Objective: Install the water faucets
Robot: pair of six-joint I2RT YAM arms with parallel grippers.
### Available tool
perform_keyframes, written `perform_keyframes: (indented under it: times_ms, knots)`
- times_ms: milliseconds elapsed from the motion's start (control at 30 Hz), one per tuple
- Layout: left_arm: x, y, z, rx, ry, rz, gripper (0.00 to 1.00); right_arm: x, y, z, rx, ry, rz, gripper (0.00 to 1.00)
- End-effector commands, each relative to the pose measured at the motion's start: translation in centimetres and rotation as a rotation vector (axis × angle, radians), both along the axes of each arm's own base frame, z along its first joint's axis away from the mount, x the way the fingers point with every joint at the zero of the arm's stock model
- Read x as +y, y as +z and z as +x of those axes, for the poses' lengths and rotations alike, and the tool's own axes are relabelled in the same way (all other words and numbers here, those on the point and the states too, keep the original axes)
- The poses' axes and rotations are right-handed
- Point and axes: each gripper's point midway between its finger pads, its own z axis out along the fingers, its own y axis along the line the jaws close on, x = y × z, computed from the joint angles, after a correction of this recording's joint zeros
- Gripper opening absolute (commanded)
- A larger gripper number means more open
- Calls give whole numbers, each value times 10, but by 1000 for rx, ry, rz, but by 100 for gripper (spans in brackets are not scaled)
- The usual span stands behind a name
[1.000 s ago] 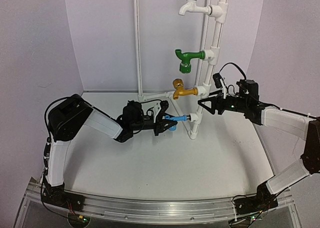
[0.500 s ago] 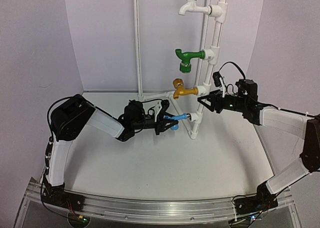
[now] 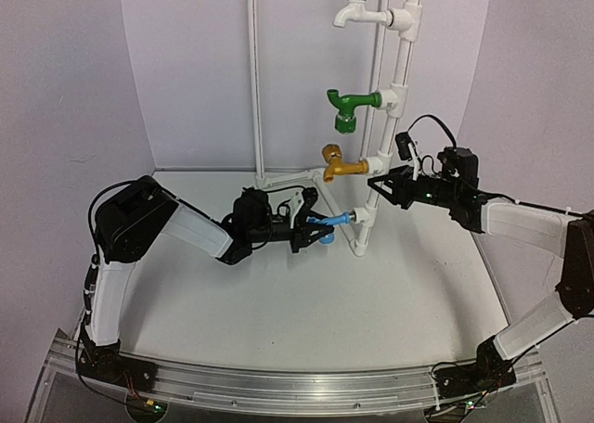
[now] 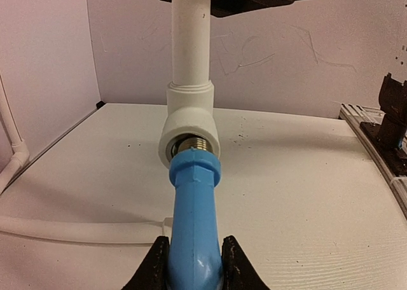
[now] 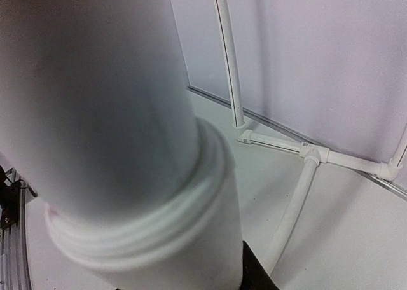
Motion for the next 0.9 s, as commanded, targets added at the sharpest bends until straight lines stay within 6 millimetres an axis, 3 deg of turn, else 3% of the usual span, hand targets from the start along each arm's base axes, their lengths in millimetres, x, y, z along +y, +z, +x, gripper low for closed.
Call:
perform_keyframes:
  times_ms: [0,400,867]
  knots:
    - [-10,33,2,-52,15,-51,0,2,5,3,-20,-11,18,19]
    - [-10,33,9,-13,51,-8,0,-1,4,-2,-42,-8,-11,0]
    - [-6,60,-3,-15,9,5,0,-3,-12,-5,-31,3,-84,0]
